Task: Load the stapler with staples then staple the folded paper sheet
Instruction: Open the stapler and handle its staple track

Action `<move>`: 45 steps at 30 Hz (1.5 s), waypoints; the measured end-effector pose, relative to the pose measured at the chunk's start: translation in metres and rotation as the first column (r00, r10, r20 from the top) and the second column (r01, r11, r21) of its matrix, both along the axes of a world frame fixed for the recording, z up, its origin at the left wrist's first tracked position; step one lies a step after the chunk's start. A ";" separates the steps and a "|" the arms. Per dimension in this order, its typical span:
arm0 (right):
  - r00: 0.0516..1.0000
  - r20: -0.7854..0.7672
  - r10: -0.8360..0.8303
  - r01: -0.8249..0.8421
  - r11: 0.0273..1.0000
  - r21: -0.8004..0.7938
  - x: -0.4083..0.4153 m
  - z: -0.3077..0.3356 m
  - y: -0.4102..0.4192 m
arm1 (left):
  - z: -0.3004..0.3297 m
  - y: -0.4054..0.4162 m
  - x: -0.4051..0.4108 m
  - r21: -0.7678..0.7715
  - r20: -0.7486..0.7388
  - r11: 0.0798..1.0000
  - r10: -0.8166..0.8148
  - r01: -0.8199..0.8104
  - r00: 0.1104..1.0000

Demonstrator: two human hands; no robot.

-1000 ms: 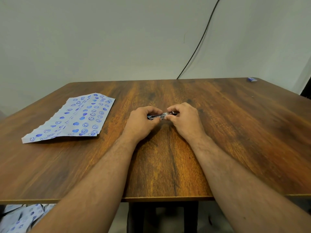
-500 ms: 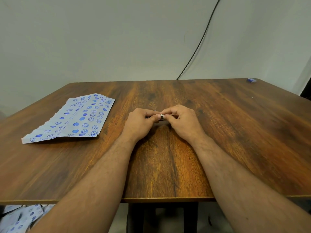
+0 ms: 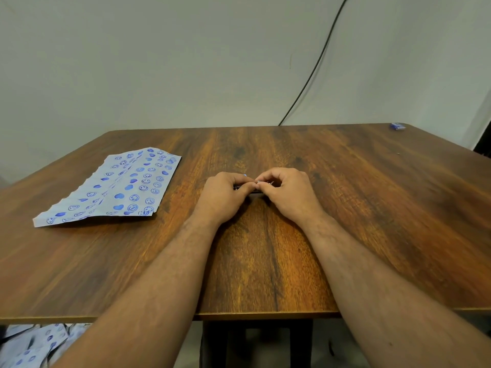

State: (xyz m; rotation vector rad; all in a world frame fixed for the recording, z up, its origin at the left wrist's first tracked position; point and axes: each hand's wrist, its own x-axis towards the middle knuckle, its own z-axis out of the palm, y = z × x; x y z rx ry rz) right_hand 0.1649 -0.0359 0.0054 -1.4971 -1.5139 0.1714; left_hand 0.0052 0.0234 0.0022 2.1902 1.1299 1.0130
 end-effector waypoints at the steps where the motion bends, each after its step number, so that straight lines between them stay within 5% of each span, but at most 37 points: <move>1: 1.000 0.009 -0.006 0.006 1.000 0.008 0.000 -0.001 0.001 | 0.001 -0.001 0.000 0.008 -0.006 1.000 -0.003 0.003 1.000; 11: 1.000 -0.005 -0.016 0.016 0.997 0.076 -0.003 0.003 -0.004 | -0.001 0.004 0.003 0.048 -0.131 0.997 0.062 -0.056 0.989; 19: 0.901 -0.418 -0.114 0.144 0.989 0.043 0.006 0.009 -0.005 | -0.004 0.008 0.005 0.059 -0.118 0.991 0.127 -0.121 0.985; 26: 0.835 -0.535 -0.128 0.098 0.992 -0.085 0.004 0.010 -0.006 | -0.001 0.005 0.005 0.075 -0.105 0.987 0.151 -0.144 0.983; 31: 0.847 -0.518 -0.118 0.067 0.991 -0.116 0.004 0.010 -0.006 | 0.006 0.004 0.000 0.111 -0.069 0.957 0.276 -0.268 0.959; 40: 0.881 -0.455 -0.128 0.098 0.991 -0.089 0.000 0.011 -0.009 | -0.002 0.015 0.004 -0.051 -0.240 0.985 0.148 -0.165 0.959; 45: 0.887 -0.433 -0.161 0.129 0.986 -0.102 0.001 0.010 -0.008 | 0.000 0.014 0.005 0.002 -0.160 0.977 0.209 -0.211 0.965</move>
